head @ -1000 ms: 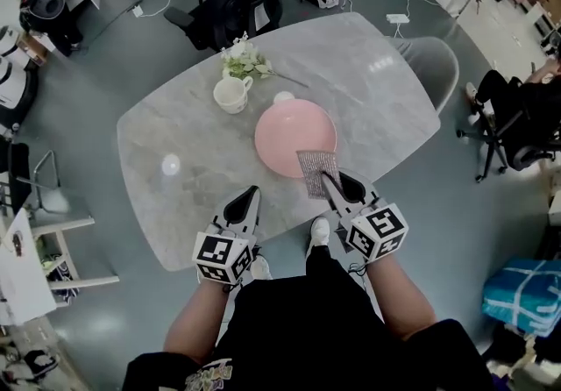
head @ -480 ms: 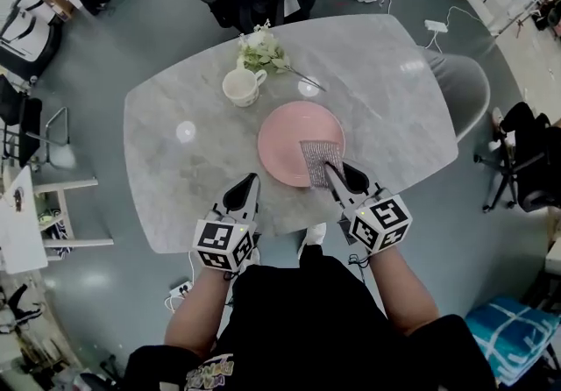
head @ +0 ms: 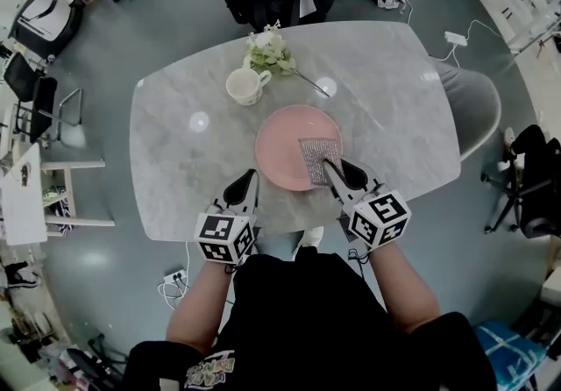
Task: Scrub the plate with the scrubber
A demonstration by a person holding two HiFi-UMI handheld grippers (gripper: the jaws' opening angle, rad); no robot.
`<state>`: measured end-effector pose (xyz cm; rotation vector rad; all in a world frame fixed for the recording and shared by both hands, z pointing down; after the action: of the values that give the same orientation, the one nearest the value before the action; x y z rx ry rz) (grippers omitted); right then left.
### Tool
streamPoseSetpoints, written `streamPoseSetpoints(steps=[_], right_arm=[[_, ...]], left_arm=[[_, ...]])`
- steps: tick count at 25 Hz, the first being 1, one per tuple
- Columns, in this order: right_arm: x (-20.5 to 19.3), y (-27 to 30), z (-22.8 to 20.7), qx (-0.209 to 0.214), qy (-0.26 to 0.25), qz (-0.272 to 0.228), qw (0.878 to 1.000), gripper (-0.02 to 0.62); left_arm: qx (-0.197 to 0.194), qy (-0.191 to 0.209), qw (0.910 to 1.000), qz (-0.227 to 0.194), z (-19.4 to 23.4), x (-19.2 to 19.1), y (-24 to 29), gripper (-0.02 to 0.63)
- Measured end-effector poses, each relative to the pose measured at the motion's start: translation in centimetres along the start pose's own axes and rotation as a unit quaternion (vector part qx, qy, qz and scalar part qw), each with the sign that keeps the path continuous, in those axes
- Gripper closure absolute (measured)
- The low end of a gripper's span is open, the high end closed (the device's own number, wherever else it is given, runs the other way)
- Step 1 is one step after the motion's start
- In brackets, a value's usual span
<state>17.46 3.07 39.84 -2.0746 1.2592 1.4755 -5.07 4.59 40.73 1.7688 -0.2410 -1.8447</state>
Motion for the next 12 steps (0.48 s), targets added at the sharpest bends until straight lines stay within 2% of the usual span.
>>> streamPoseSetpoints(steps=[4,12], right_arm=[[0.6,-1.0,-0.2,0.008,-0.003,-0.004,1.0,0.522],[0.4,-2.1,-0.7,0.004,0.004,-0.011,1.0,0.522]], left_arm=[[0.018,-0.017,0.9994,0.022,-0.3,-0.6,0.1,0.588],[0.034,-0.008,0.9979,0.054,-0.3,-1.6,1.0,0.588]])
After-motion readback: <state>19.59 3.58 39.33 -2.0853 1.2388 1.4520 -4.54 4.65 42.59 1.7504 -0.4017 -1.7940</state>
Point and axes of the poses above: the fingertips, and each gripper's own axes: y forward along the fingers, z to its left, x out of its top, the point moved 6 cm from there along -y, backward along the fingers, and after that the axes turned 12 degrees about x, right-handed, at the moved point
